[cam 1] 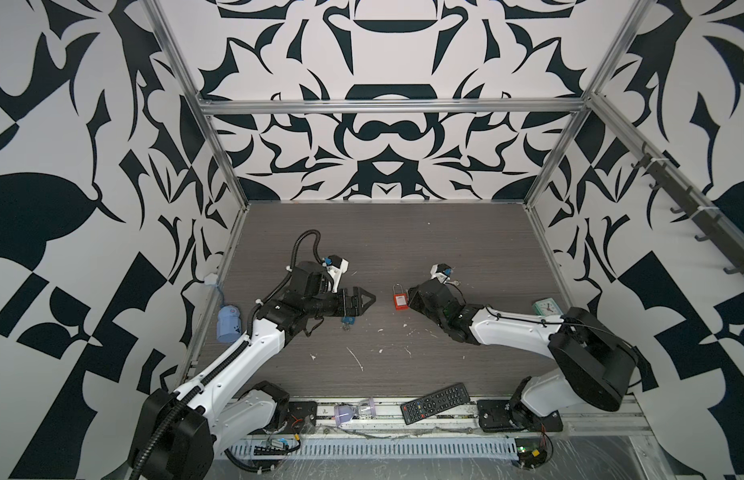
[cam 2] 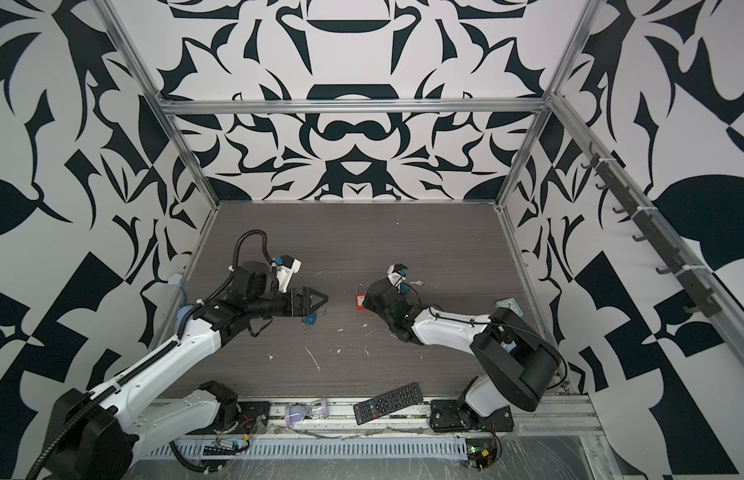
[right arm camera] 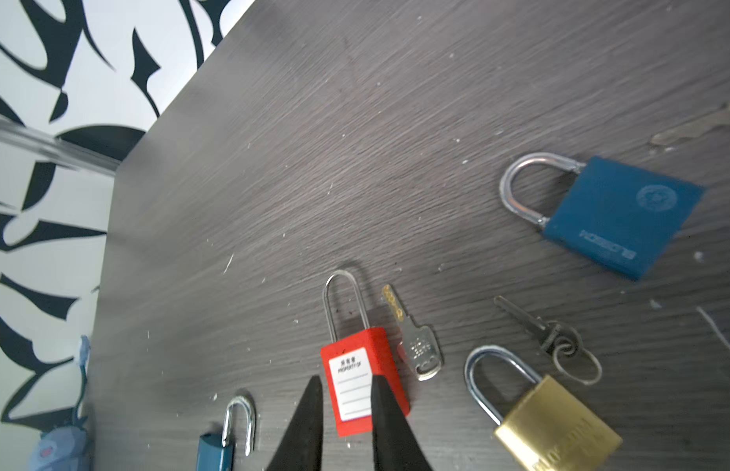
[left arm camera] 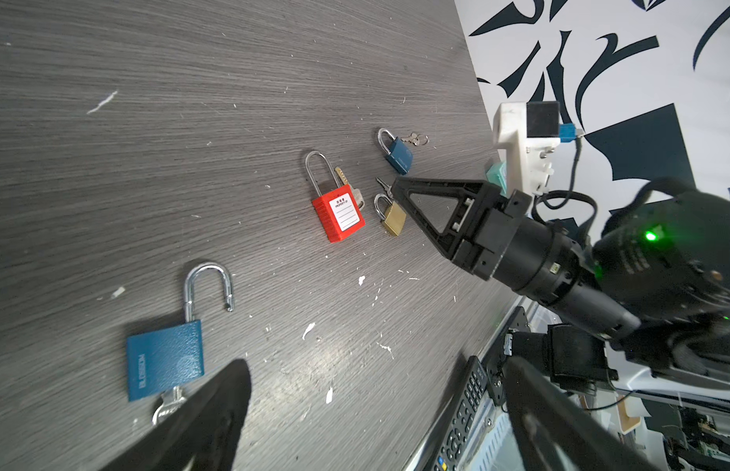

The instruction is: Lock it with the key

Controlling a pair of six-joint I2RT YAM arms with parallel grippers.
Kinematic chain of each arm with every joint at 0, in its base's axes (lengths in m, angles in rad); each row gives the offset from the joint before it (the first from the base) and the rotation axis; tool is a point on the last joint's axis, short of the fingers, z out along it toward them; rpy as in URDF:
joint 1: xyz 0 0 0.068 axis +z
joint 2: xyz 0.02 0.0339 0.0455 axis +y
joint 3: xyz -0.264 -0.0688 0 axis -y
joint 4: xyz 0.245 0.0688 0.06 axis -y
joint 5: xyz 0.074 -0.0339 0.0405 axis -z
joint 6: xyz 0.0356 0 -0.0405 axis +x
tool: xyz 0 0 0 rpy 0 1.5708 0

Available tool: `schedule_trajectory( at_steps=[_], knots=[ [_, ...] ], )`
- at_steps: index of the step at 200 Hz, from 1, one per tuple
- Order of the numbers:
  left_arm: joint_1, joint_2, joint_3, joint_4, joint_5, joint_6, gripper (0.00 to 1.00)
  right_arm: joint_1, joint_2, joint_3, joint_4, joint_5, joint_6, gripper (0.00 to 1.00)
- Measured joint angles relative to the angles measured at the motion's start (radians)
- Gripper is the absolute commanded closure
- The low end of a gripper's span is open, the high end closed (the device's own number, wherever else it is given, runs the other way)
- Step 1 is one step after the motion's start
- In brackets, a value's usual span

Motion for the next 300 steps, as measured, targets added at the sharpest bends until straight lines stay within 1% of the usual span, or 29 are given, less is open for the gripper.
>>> schedule_trajectory(
  at_steps=[31, 47, 74, 102, 114, 144, 196, 216, 251, 285, 300],
  knots=[
    [-0.001, -0.014, 0.0, -0.017, -0.019, -0.008, 0.01, 0.079, -0.019, 0.098, -0.116, -0.001, -0.094, 0.73],
    [-0.001, -0.026, -0.012, -0.019, -0.023, -0.019, 0.01, 0.124, -0.019, 0.161, -0.187, 0.018, -0.144, 0.72],
    [-0.001, -0.09, -0.104, 0.022, -0.02, -0.054, 0.01, 0.194, 0.0, 0.262, -0.281, 0.061, -0.212, 0.68],
    [0.0, -0.171, -0.177, 0.034, -0.039, -0.097, 0.01, 0.241, 0.06, 0.342, -0.338, 0.08, -0.249, 0.6],
    [0.003, -0.217, -0.2, 0.045, -0.057, -0.115, 0.01, 0.253, 0.098, 0.372, -0.362, 0.081, -0.254, 0.56],
    [0.023, -0.336, -0.246, 0.06, -0.114, -0.149, 0.01, 0.278, 0.204, 0.444, -0.414, 0.079, -0.264, 0.54],
    [0.035, -0.464, -0.257, 0.021, -0.194, -0.153, 0.01, 0.291, 0.352, 0.545, -0.459, 0.061, -0.259, 0.49],
    [0.037, -0.462, -0.257, 0.014, -0.201, -0.153, 0.01, 0.291, 0.38, 0.572, -0.464, 0.051, -0.258, 0.46],
    [0.039, -0.398, -0.242, -0.049, -0.229, -0.149, 0.01, 0.291, 0.414, 0.629, -0.48, 0.031, -0.248, 0.43],
    [0.05, -0.443, -0.241, -0.088, -0.274, -0.15, 0.01, 0.291, 0.512, 0.768, -0.558, 0.024, -0.208, 0.4],
    [0.061, -0.466, -0.238, -0.106, -0.293, -0.152, 0.01, 0.291, 0.537, 0.805, -0.583, 0.024, -0.19, 0.4]
  ],
)
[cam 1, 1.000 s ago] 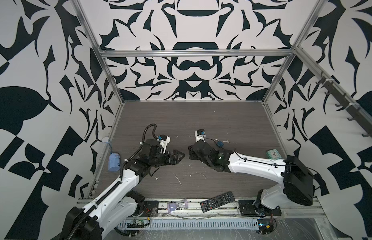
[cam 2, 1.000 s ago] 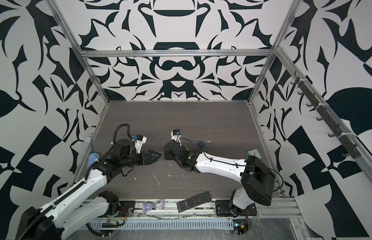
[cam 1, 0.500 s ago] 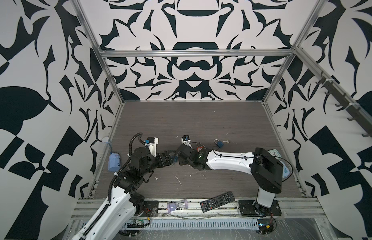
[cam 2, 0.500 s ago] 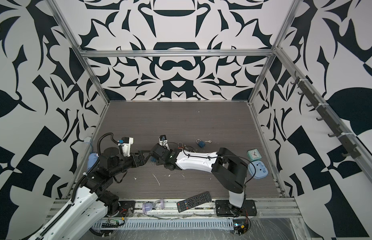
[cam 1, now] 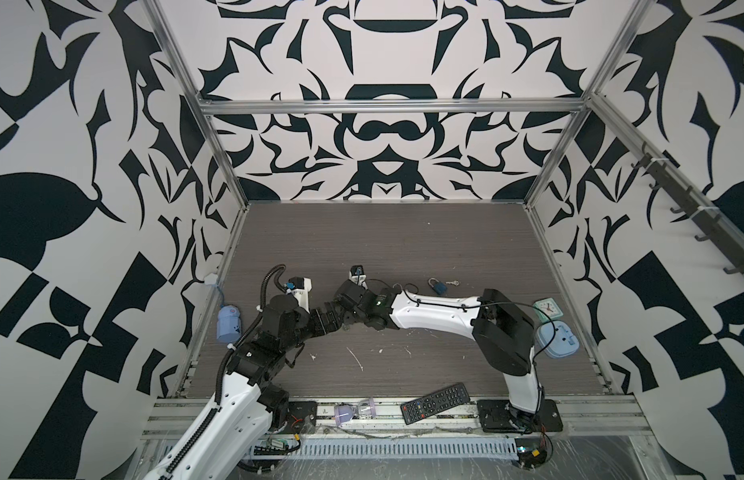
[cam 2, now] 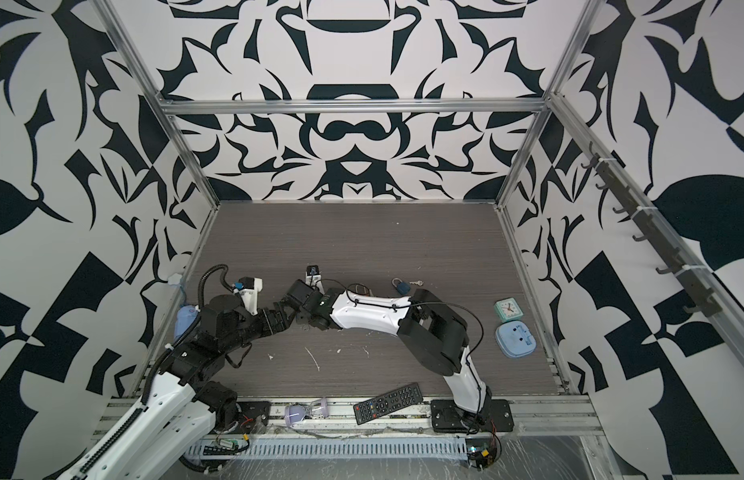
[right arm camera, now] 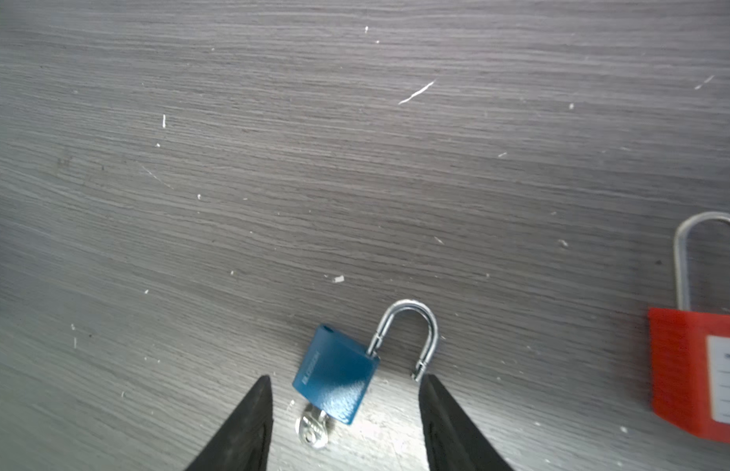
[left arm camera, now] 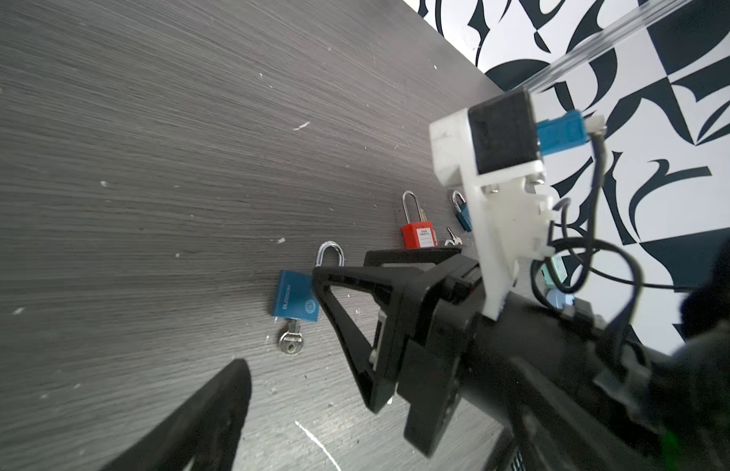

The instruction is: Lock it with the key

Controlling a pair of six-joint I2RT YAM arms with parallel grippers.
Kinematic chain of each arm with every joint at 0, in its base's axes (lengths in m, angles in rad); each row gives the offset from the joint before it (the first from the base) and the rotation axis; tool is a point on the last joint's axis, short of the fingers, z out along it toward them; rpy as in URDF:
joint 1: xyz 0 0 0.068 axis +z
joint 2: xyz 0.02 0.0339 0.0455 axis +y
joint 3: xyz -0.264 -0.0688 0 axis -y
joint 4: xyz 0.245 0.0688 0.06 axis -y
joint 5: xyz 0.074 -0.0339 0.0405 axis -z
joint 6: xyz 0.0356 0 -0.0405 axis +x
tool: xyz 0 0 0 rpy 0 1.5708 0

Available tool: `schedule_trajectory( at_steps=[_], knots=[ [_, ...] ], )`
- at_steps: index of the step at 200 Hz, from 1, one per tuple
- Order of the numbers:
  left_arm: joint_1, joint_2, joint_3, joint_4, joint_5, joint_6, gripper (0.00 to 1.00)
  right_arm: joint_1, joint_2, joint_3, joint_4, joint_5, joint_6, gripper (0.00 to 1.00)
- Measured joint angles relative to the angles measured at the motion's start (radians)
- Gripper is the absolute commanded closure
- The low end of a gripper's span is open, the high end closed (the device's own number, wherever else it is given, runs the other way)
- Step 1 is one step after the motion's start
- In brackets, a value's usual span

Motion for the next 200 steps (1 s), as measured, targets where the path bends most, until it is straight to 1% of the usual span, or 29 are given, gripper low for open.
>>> schedule_trajectory(
  at_steps=[25, 38, 68, 141, 200],
  knots=[
    [0.015, -0.019, 0.013, -0.018, -0.023, -0.003, 0.01, 0.0, 0.026, 0.045, -0.063, 0.0, 0.033, 0.37],
    [0.021, -0.024, 0.013, -0.027, -0.034, -0.004, 0.01, 0.0, 0.06, 0.103, -0.12, 0.0, 0.051, 0.35],
    [0.039, -0.027, 0.013, -0.048, -0.048, -0.003, 0.01, -0.007, 0.135, 0.217, -0.211, -0.01, 0.068, 0.34],
    [0.062, -0.041, 0.013, -0.083, -0.051, 0.005, 0.01, -0.013, 0.18, 0.248, -0.281, -0.023, 0.121, 0.35],
    [0.072, -0.06, 0.0, -0.107, -0.041, 0.008, 0.01, -0.013, 0.214, 0.267, -0.288, -0.032, 0.133, 0.37]
  ],
)
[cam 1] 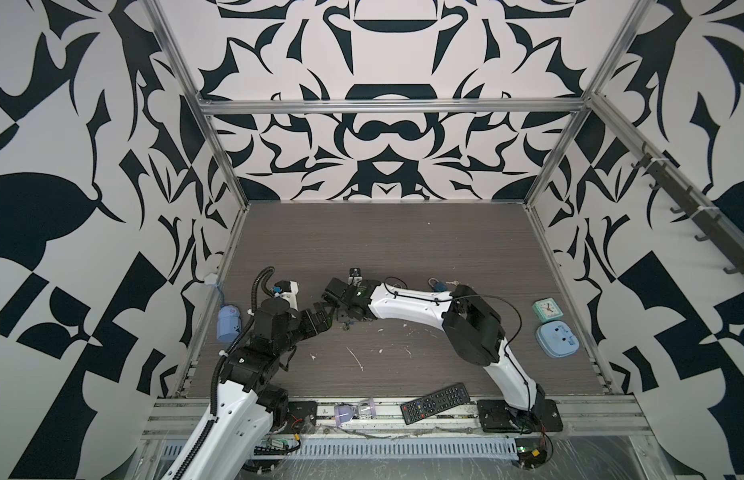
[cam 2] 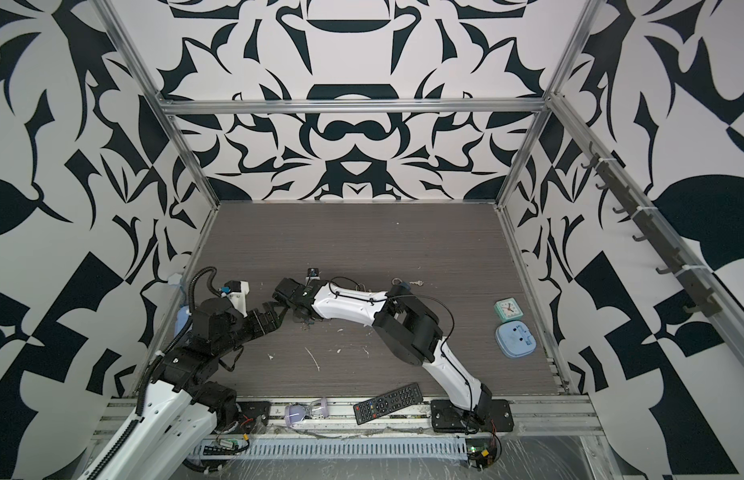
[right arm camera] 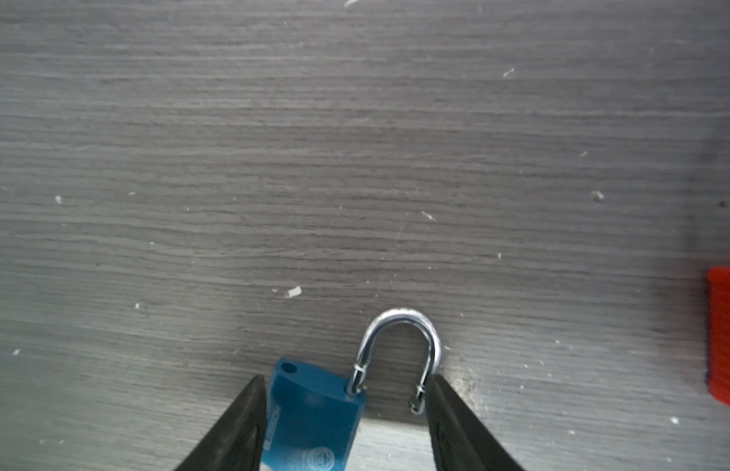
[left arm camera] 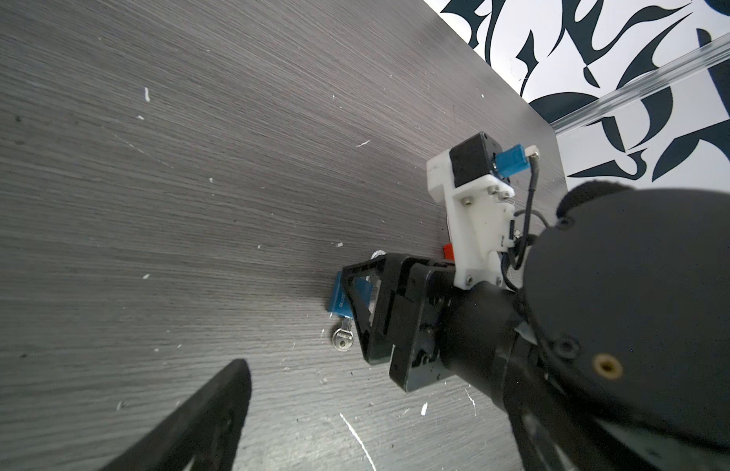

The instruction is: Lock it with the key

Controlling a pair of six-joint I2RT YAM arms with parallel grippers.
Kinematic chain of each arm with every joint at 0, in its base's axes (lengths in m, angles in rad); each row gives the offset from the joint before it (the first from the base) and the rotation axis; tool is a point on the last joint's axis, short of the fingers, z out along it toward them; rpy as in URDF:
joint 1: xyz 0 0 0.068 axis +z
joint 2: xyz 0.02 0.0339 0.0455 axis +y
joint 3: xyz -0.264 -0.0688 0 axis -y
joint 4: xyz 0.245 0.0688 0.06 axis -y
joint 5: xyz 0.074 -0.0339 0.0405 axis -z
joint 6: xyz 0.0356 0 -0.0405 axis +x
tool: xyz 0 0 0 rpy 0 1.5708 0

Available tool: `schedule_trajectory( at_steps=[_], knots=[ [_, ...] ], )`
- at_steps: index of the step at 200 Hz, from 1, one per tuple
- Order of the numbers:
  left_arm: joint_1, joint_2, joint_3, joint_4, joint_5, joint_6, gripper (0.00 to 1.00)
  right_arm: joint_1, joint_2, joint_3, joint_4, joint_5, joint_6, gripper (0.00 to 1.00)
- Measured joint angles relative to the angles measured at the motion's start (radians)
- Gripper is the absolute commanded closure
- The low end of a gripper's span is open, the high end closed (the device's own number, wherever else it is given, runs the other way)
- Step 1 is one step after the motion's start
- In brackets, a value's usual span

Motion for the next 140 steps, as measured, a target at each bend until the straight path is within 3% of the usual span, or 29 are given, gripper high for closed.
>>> schedule_trajectory(
  at_steps=[140],
  knots=[
    [0.004, 0.008, -0.028, 0.007, 0.043, -0.005, 0.01, 0.007, 0.034, 0.042, -0.033, -0.045, 0.0, 0.42]
  ],
)
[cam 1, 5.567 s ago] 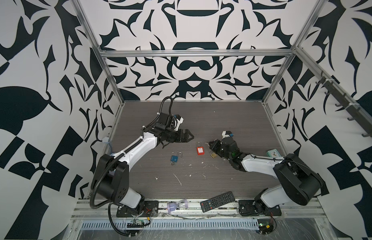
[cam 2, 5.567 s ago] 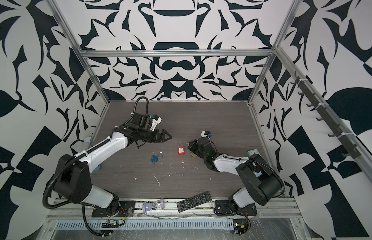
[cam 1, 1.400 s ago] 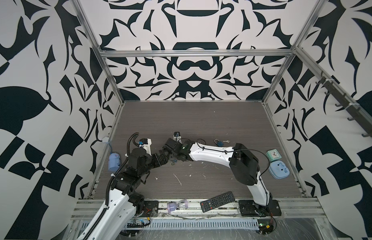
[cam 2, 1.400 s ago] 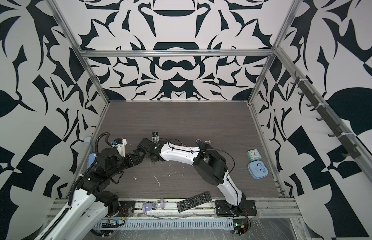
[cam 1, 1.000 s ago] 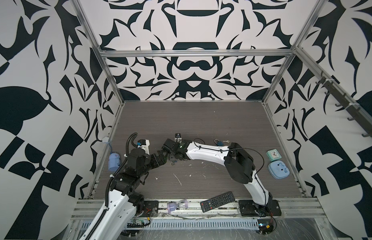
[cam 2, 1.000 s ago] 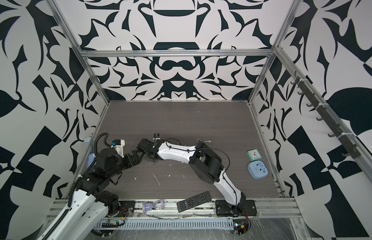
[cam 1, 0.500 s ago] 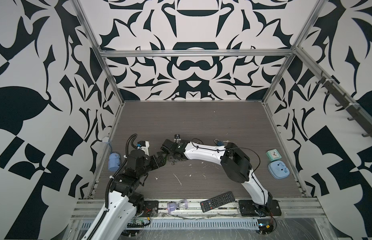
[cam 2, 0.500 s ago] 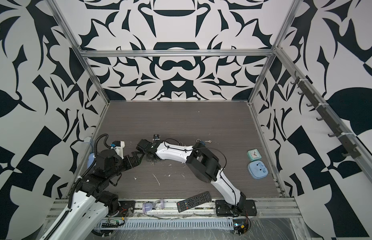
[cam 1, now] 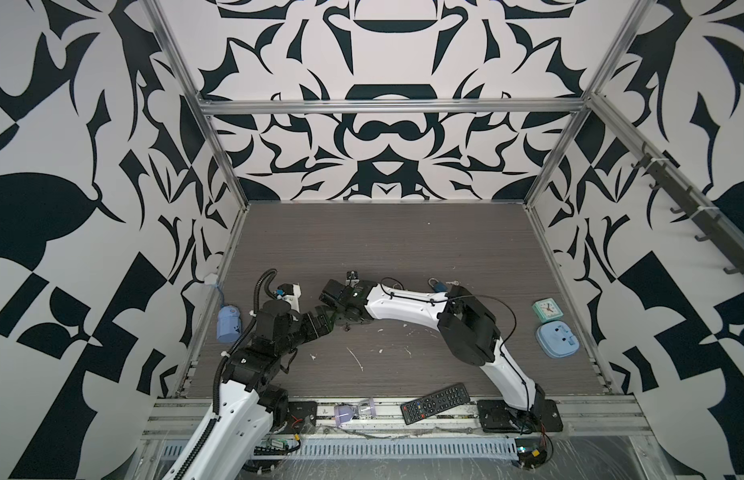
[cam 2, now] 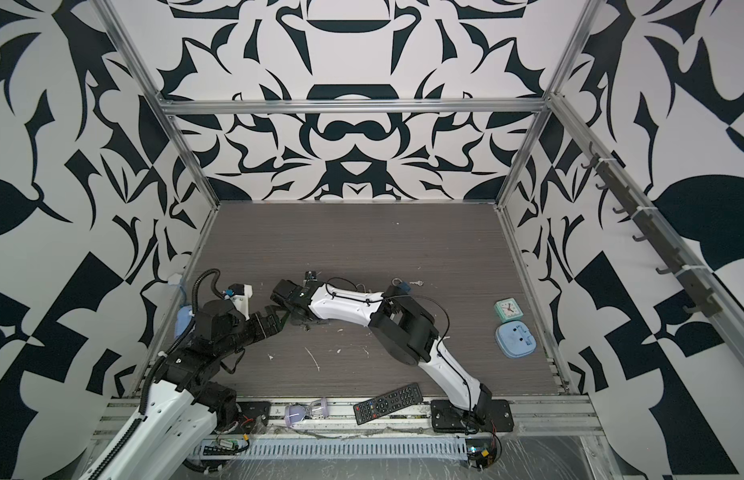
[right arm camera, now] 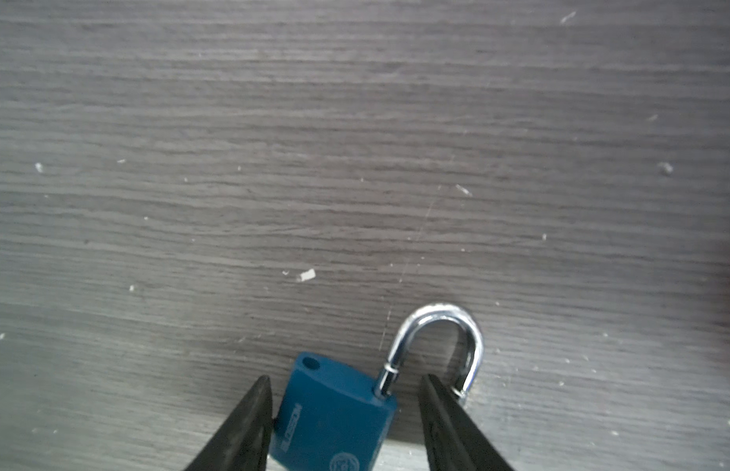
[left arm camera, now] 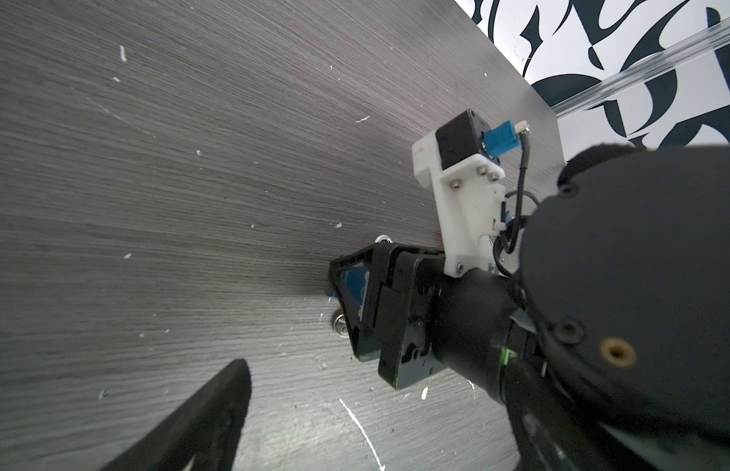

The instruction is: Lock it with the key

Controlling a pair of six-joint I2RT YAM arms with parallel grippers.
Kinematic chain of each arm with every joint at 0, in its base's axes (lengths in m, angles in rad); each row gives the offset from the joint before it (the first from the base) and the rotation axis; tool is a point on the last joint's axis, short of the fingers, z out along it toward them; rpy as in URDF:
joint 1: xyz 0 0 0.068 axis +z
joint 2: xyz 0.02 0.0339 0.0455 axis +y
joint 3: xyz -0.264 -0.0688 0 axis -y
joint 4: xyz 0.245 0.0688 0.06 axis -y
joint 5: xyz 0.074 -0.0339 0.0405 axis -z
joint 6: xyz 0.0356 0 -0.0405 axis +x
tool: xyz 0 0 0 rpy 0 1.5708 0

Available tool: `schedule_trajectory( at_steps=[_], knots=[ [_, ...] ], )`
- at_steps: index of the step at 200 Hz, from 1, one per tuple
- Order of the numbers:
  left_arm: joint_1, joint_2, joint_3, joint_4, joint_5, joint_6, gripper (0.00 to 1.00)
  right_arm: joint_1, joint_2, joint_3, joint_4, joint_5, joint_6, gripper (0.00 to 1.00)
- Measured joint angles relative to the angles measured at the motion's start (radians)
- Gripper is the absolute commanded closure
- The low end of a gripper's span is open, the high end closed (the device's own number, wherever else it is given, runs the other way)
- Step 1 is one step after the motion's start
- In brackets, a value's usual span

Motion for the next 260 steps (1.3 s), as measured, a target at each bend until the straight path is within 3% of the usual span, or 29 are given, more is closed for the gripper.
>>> schedule_trajectory(
  at_steps=[155, 260],
  knots=[
    [0.0, 0.031, -0.071, 0.114, 0.132, -0.031, 0.01, 0.002, -0.05, -0.092, -0.006, 0.014, -0.138, 0.55],
    [0.0, 0.072, -0.071, 0.148, 0.18, -0.026, 0.01, 0.002, -0.138, -0.249, 0.107, 0.011, -0.255, 0.6]
  ],
)
